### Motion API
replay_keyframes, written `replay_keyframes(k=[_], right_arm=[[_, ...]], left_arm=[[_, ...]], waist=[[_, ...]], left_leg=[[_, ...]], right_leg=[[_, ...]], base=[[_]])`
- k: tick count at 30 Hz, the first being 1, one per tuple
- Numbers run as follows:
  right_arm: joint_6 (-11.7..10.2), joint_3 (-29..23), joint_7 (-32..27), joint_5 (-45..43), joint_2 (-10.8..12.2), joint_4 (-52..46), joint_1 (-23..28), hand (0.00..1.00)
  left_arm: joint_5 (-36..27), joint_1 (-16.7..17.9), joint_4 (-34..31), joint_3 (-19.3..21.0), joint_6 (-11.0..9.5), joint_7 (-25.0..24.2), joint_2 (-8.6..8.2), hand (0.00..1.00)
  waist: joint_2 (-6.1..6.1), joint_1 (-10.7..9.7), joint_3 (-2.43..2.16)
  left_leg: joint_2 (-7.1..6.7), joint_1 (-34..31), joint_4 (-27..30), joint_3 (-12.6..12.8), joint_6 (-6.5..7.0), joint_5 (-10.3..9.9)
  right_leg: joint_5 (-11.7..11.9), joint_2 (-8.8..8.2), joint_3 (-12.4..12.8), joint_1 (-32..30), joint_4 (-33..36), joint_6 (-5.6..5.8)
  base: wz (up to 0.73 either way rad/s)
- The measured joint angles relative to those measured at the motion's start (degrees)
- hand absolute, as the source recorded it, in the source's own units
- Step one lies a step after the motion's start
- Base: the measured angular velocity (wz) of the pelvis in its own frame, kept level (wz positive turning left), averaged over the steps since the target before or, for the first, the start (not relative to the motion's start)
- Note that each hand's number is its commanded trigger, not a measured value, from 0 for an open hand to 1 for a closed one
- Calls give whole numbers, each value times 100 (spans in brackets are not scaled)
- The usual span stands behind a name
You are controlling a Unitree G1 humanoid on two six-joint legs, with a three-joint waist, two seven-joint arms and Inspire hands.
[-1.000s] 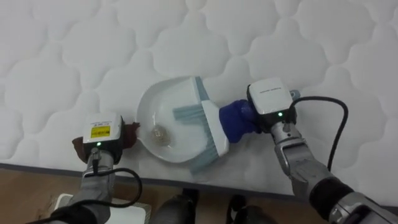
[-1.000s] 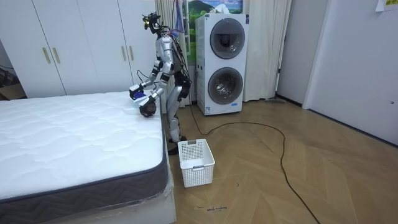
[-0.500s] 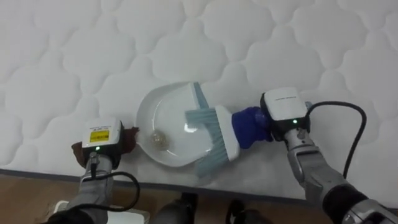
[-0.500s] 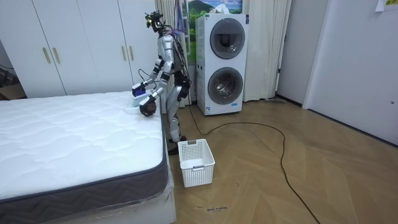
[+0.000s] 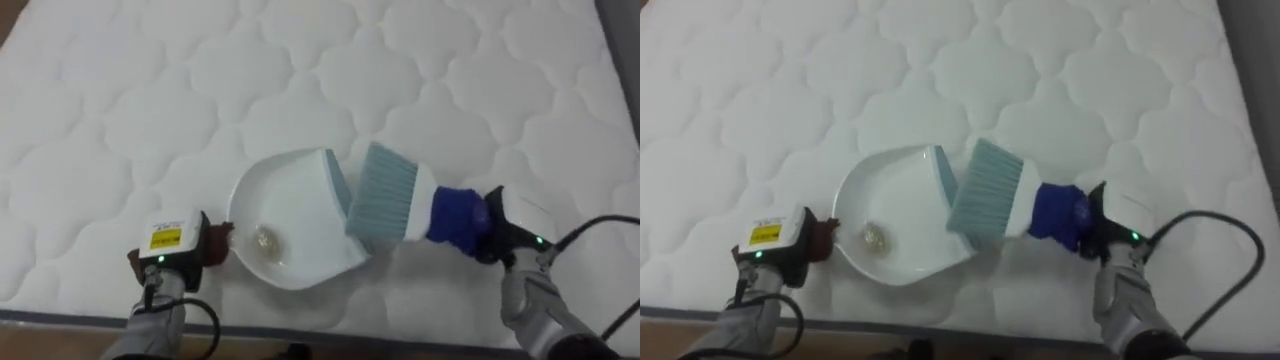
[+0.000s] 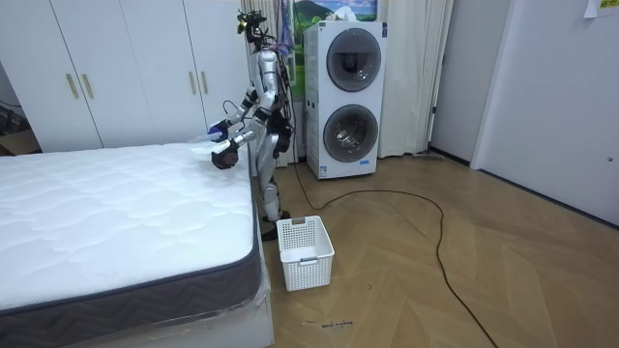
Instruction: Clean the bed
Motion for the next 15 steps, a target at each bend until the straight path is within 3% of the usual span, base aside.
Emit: replay_keyframes(k=[1,4,9,15], right_arm=[[-27,-169,-6,68,-1,-141,222,0],[-187,-478,-32,226,-14,-182,518,0],[-345,-723,-58,614,-12,-213,616,0],[-536,-782,-61,1077,-9,-587,686,0]], left_arm=[[23,182,-161,125,-68,6,24,100],[39,477,-399,366,-159,5,135,100],[27,585,-472,903,-354,7,109,100],[28,847,-830,1235,-576,111,110,100]], waist=[[-10,-53,-64],[-39,-92,-131],[-53,-95,-128],[-72,-41,-114]], left_leg=[[-42,200,-121,-70,17,15],[-104,654,-382,-222,16,44],[-109,958,-568,-370,14,45],[-139,1101,-695,-623,-29,52]], right_leg=[[-21,18,42,241,-129,31],[-8,48,26,774,-497,56],[61,160,88,1242,-877,33],[89,219,20,1563,-1259,-9]], base=[[44],[26],[18],[22]])
